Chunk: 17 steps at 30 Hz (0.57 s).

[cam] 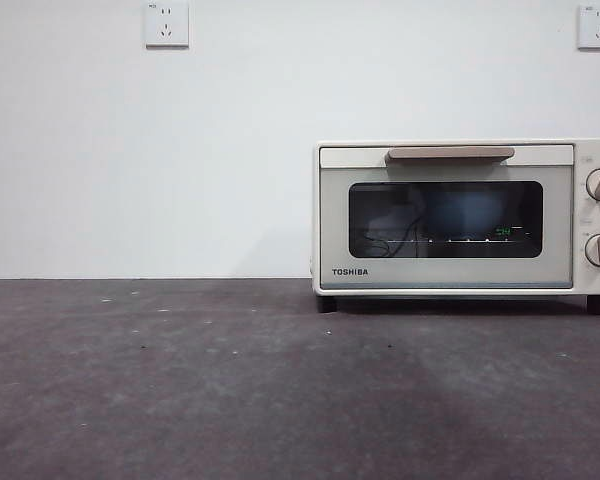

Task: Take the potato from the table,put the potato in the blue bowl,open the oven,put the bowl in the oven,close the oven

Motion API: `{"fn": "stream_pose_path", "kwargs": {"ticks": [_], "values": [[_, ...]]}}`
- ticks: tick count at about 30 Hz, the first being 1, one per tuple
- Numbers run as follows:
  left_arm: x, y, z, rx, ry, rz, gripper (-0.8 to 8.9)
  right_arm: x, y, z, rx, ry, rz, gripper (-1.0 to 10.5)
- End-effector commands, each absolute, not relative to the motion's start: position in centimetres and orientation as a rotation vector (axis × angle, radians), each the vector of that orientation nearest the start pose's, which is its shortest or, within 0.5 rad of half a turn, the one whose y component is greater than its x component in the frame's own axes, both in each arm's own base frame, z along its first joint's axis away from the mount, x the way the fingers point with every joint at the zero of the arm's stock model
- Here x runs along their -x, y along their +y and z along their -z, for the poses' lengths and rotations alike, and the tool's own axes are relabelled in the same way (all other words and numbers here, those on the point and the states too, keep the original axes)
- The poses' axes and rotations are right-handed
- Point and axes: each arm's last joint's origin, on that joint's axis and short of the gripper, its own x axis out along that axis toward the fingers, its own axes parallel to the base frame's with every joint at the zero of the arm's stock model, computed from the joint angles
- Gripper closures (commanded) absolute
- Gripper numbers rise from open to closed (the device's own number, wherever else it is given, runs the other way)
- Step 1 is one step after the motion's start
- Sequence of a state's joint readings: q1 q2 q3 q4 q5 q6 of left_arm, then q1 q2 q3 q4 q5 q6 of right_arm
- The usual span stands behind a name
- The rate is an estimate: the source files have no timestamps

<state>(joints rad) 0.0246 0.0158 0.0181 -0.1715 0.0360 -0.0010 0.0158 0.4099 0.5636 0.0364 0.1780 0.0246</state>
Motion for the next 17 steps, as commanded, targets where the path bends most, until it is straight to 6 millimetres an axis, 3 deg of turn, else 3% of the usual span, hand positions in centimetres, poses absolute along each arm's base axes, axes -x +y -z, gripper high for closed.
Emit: {"fn": "stream_pose_path", "kwargs": {"ticks": [1,7,17], "values": [[-9.7,0.2,-14.9,0.013,0.173,0.004,8.17,-10.3,-0.4,-27.5,-0.082,-0.157,0.080,9.5],[-9.7,0.2,-14.9,0.013,0.173,0.004,8.17,-9.8,-0.1,-21.5,-0.073,-0.131,-0.022,9.5],[-9.7,0.2,-14.9,0.013,0.174,0.004,8.17,-9.7,-0.2,-17.4,-0.080,-0.070,0.020,9.5]]}}
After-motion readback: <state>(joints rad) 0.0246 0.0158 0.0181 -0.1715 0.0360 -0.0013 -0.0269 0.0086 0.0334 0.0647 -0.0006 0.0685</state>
